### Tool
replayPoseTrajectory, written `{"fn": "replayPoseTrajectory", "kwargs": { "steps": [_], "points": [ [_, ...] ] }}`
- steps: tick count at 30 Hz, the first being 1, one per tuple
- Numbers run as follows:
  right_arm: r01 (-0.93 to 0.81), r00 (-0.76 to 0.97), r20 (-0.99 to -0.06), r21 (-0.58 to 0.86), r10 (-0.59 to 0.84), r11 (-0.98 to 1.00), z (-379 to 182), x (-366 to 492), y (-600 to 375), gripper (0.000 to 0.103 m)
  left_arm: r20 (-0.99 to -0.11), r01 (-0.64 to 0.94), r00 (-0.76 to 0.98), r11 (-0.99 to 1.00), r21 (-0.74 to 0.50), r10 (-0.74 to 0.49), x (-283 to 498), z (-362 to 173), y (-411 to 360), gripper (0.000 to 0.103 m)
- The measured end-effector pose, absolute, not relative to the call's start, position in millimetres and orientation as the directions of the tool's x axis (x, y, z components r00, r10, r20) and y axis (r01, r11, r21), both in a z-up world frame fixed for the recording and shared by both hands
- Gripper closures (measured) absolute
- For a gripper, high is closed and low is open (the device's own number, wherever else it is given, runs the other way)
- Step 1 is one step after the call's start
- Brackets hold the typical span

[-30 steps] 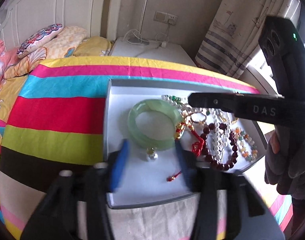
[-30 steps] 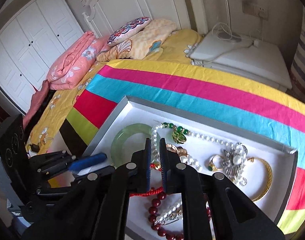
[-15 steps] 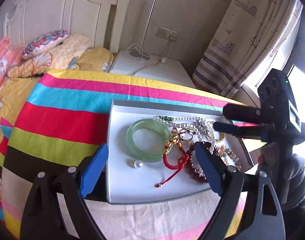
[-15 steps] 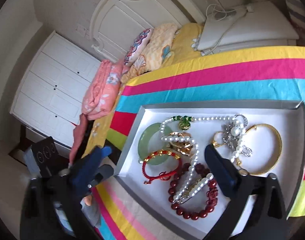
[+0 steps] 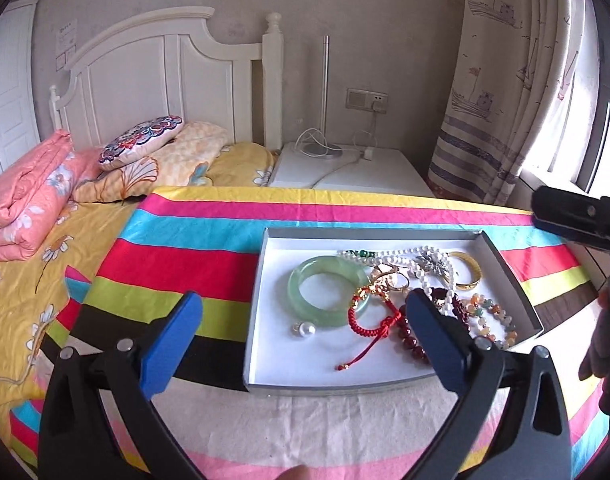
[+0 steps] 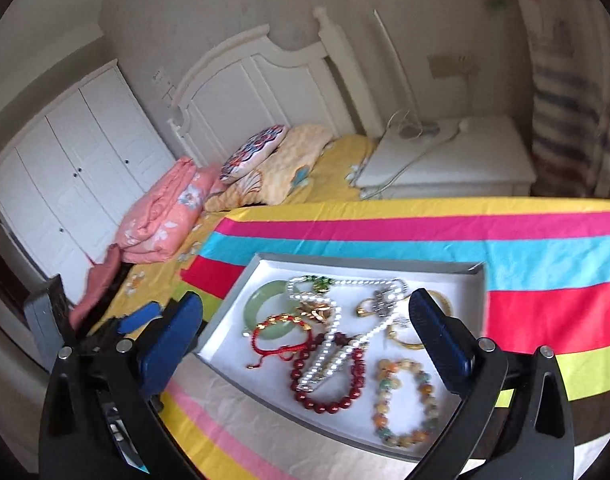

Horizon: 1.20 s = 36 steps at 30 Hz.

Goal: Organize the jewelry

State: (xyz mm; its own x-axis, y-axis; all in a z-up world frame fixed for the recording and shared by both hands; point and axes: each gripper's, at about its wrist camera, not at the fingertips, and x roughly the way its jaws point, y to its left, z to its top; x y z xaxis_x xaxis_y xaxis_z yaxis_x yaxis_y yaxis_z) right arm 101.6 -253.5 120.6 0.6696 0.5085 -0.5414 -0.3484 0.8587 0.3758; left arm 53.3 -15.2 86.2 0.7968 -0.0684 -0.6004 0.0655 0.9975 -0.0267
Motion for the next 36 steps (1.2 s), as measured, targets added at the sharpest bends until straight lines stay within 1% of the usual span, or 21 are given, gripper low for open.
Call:
{"fn": "replayPoseTrajectory", "kwargs": {
  "steps": [4, 8, 10, 11, 14, 16, 19, 23, 28, 32, 36],
  "points": [
    [-0.279, 0.784, -0.497, 0.251, 0.371, 0.927, 138, 69, -257, 0.004, -0.597, 0.054, 0.800, 0.998, -0.028, -0.060, 49, 90, -13, 0.002],
    [-0.151, 0.892, -0.406, 0.149, 0.199, 0.977, 152, 33, -261, 0.004, -0.589, 0.055, 0.807, 0.998, -0.014, -0.052, 43, 91, -16, 0.002],
    [-0.090, 0.917, -0.373, 0.156, 0.142, 0.984, 150, 21, -266, 0.004, -0.584, 0.060, 0.809, 0.998, -0.025, -0.063, 40, 90, -16, 0.002],
    [-0.073, 0.918, -0.372, 0.178, 0.136, 0.981, 145, 18, -269, 0.004, -0.582, 0.061, 0.810, 0.998, -0.033, -0.069, 39, 89, -16, 0.002],
    [-0.034, 0.902, -0.407, 0.265, 0.144, 0.964, 128, 18, -281, 0.004, -0.580, 0.063, 0.811, 0.997, -0.051, -0.081, 38, 85, -16, 0.002],
    [0.001, 0.890, -0.434, 0.311, 0.140, 0.951, 117, 19, -287, 0.004, -0.586, 0.051, 0.808, 0.998, -0.038, -0.063, 38, 81, -18, 0.002],
    [0.037, 0.879, -0.458, 0.335, 0.128, 0.941, 103, 18, -284, 0.004, -0.586, 0.044, 0.809, 0.999, -0.025, -0.050, 39, 74, -21, 0.002],
    [0.036, 0.841, -0.525, 0.297, 0.131, 0.954, 82, 21, -264, 0.004, -0.596, 0.047, 0.800, 0.997, -0.054, -0.070, 40, 62, -18, 0.002],
    [0.037, 0.833, -0.546, 0.227, 0.096, 0.973, 64, 13, -242, 0.004, -0.592, 0.037, 0.804, 0.999, -0.034, -0.050, 37, 58, -17, 0.002],
    [0.045, 0.840, -0.542, 0.134, 0.035, 0.990, 56, 9, -227, 0.004, -0.580, 0.018, 0.814, 1.000, 0.012, -0.007, 33, 57, -24, 0.002],
    [0.042, 0.841, -0.541, 0.076, 0.006, 0.996, 51, 9, -215, 0.004, -0.571, 0.011, 0.821, 0.999, 0.036, 0.011, 31, 57, -26, 0.002]
  ]
}}
